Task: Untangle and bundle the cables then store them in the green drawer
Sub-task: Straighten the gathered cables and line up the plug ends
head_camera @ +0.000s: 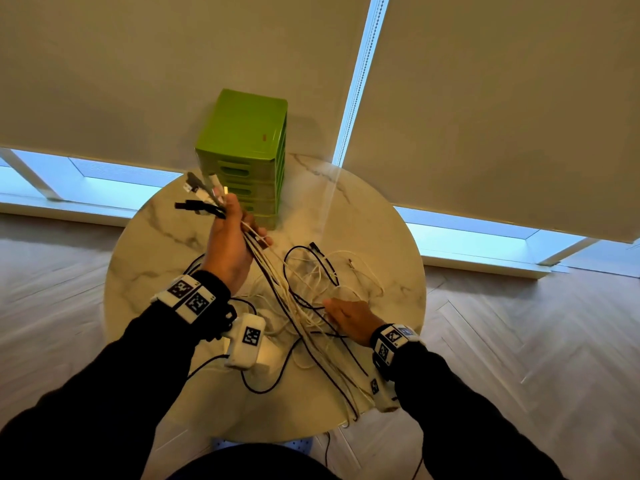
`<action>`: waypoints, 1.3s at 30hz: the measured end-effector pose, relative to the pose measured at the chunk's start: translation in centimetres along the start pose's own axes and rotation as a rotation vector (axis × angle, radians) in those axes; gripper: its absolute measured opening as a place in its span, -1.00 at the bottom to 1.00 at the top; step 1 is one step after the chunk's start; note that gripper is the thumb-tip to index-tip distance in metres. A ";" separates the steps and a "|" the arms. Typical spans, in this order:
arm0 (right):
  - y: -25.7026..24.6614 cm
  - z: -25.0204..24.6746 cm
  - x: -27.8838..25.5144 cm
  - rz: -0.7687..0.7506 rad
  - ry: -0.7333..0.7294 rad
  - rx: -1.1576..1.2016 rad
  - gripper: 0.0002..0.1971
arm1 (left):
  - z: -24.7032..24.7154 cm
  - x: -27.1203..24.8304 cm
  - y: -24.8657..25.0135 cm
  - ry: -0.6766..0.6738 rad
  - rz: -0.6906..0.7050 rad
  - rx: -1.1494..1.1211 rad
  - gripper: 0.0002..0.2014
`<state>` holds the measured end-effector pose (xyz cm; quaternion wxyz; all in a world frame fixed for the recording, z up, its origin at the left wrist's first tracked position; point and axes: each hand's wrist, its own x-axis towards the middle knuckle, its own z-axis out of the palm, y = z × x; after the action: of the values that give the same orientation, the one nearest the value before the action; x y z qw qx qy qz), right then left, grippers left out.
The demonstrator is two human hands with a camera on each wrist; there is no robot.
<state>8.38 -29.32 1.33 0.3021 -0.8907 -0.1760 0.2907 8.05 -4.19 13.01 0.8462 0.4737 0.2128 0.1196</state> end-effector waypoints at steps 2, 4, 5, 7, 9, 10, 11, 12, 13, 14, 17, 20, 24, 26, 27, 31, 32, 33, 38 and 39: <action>1.7 -0.3 0.3 -0.002 0.056 -0.078 -0.57 | -0.1 0.4 1.3 -0.020 0.018 -0.022 -0.61; 2.2 -1.0 0.9 -0.021 0.109 -0.118 -0.57 | -0.4 0.7 2.7 -0.040 0.043 -0.008 -0.60; 2.2 -1.5 1.4 -0.017 0.109 -0.152 -0.53 | -0.5 0.8 3.3 -0.050 0.054 0.007 -0.59; 1.9 -2.6 2.8 0.040 0.107 -0.229 -0.44 | -0.8 1.0 4.3 -0.067 0.070 0.059 -0.58; 1.1 -3.9 4.4 0.092 0.183 -0.173 -0.50 | -1.0 1.0 4.8 -0.090 0.066 0.128 -0.60; 0.3 -4.5 5.1 0.091 0.230 -0.120 -0.53 | -1.0 0.8 4.7 -0.107 0.059 0.165 -0.61; -1.1 -5.3 5.7 0.064 0.272 -0.075 -0.57 | -1.0 0.6 4.5 -0.122 0.050 0.204 -0.62; -2.8 -5.9 6.0 0.031 0.307 -0.044 -0.58 | -0.9 0.4 4.0 -0.130 0.035 0.248 -0.64; -4.7 -6.4 6.2 -0.010 0.336 -0.019 -0.58 | -0.8 0.1 3.4 -0.130 0.013 0.291 -0.65; -6.6 -6.7 6.3 -0.056 0.356 0.013 -0.57 | -0.6 -0.2 2.6 -0.129 -0.014 0.329 -0.66; -11.5 -6.6 5.7 -0.209 0.356 0.133 -0.58 | -0.1 -0.6 0.3 -0.119 -0.087 0.430 -0.65; -14.2 -5.6 4.5 -0.332 0.273 0.211 -0.65 | 0.0 -0.2 -1.0 -0.083 -0.139 0.435 -0.59; -14.5 -4.4 3.7 -0.393 0.162 0.183 -0.71 | 0.3 0.2 -0.9 -0.060 -0.125 0.308 -0.63; -13.7 -3.8 3.7 -0.393 0.140 0.181 -0.66 | 0.7 0.3 -0.7 -0.002 -0.077 0.266 -0.64; -13.1 -3.5 3.5 -0.394 0.141 0.165 -0.63 | 0.8 0.5 -0.7 0.024 -0.051 0.238 -0.64; -8.0 -1.8 3.9 -0.303 0.124 0.123 -0.53 | 0.6 1.4 0.4 0.156 -0.023 0.087 -0.69; -6.2 -1.4 4.0 -0.250 0.115 0.133 -0.50 | 0.2 1.7 1.0 0.158 -0.029 0.020 -0.70; -4.4 -1.0 4.2 -0.207 0.112 0.133 -0.46 | -0.1 1.8 1.7 0.143 -0.032 -0.043 -0.70; -0.6 -1.8 3.7 -0.152 0.116 -0.114 -0.47 | -2.1 2.3 4.6 0.086 0.031 0.005 -0.66; -0.7 -2.4 3.6 -0.167 0.126 -0.209 -0.50 | -2.3 2.3 5.0 0.080 0.052 0.037 -0.66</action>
<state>12.56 -28.03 1.86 0.2410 -0.9161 -0.2593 0.1882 8.97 1.06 15.63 0.8247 0.4896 0.2362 0.1561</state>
